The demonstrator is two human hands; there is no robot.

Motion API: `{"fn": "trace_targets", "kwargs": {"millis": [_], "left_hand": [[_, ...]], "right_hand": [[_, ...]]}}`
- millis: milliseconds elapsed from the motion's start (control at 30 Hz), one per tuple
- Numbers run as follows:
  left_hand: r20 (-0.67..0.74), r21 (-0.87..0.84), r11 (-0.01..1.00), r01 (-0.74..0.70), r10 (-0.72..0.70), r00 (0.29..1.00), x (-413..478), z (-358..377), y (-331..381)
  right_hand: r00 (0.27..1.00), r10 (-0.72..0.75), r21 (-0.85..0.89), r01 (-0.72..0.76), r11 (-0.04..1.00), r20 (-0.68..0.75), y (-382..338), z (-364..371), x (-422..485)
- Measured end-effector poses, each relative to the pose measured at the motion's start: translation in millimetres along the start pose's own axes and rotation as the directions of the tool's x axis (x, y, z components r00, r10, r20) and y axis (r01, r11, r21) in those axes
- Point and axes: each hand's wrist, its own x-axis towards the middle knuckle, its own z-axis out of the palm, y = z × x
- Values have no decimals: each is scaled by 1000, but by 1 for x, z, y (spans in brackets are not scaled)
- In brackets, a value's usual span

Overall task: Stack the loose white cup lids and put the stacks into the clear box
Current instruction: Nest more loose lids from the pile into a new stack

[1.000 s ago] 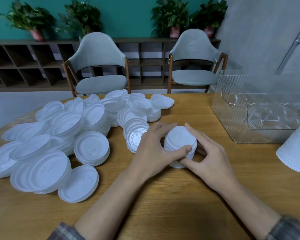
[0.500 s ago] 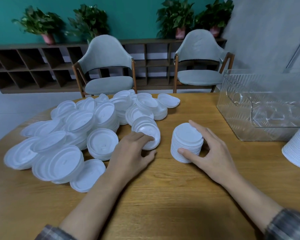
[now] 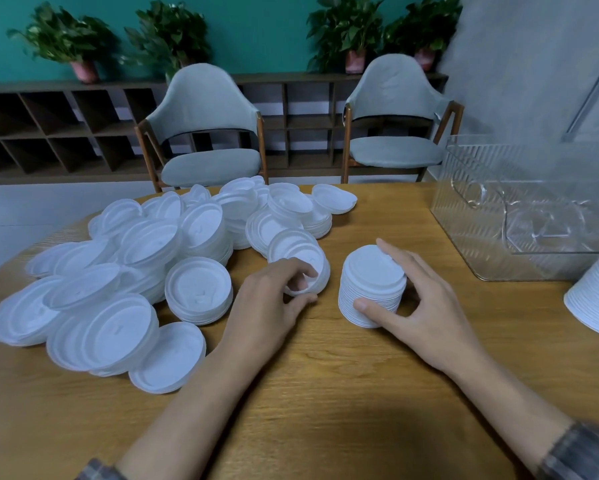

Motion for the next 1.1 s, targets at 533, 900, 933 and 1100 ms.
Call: {"fn": "trace_targets", "kwargs": {"millis": [533,900,933,1100], "left_hand": [[-146,-547,806,225,-357,923,6,-8,27],[23,-607,754,252,-301,953,16,9,34],[18,-582,778,235,-277,961,15,10,34],[-24,-410,899,152,-178,984,18,18,40]], "right_hand": [[1000,-22,31,22,999,10,-7,2,0],[999,2,75,-5,997,36,-12,5,3],[999,-5,79,2,997,39,-12,5,3],[998,-49,78,47,996,29,-10,8,2]]}}
